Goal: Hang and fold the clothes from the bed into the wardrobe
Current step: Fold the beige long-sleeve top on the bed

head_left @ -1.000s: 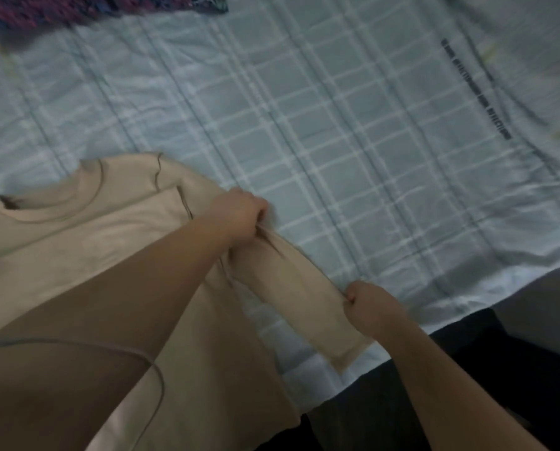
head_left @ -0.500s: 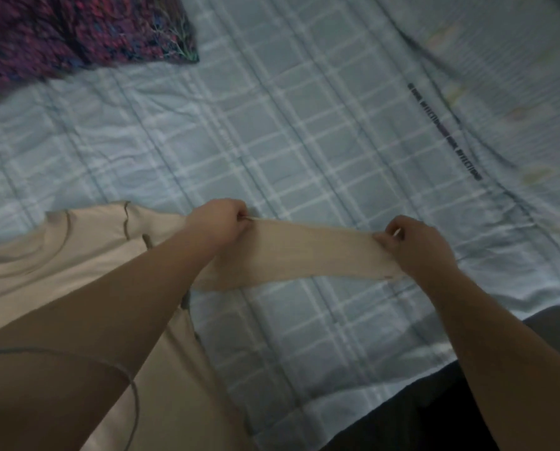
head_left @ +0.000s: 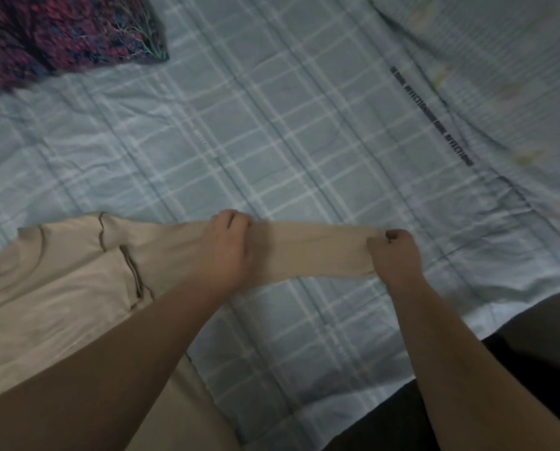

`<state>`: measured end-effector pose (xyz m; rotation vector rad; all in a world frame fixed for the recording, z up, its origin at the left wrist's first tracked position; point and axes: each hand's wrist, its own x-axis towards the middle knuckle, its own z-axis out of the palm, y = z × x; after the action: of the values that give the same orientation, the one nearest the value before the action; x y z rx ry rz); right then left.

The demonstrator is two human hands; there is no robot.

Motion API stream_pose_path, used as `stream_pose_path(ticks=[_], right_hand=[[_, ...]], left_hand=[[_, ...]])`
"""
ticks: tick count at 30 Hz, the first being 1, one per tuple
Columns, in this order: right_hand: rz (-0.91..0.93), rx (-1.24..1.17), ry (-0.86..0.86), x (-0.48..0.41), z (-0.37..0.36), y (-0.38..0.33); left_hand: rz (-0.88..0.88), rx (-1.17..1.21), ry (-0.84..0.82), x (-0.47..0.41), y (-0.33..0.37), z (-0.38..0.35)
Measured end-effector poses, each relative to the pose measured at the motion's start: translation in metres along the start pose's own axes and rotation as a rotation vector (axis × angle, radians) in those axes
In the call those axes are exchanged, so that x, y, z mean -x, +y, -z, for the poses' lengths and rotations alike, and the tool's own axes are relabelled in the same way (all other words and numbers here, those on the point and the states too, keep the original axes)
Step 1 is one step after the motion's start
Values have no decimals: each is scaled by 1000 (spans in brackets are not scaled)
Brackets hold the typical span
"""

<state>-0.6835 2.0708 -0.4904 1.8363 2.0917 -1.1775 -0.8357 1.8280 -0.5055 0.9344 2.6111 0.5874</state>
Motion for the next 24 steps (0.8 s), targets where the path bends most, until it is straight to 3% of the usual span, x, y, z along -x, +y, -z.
stream_pose_path(ticks=[4, 10, 15, 19, 22, 24], right_hand=[[48, -45, 32, 1, 4, 2], [159, -46, 13, 10, 13, 15], [206, 49, 54, 6, 5, 38], [126, -41, 125, 9, -2, 35], [65, -214, 140, 24, -1, 20], [168, -284, 129, 42, 0, 4]], left_hand=[[-186, -35, -96, 15, 32, -23], [-80, -197, -231, 26, 58, -59], [-150, -329, -240, 34, 57, -79], [-135, -342, -288, 33, 56, -79], [-95, -241, -355, 26, 67, -66], [-108, 79, -237, 23, 81, -52]])
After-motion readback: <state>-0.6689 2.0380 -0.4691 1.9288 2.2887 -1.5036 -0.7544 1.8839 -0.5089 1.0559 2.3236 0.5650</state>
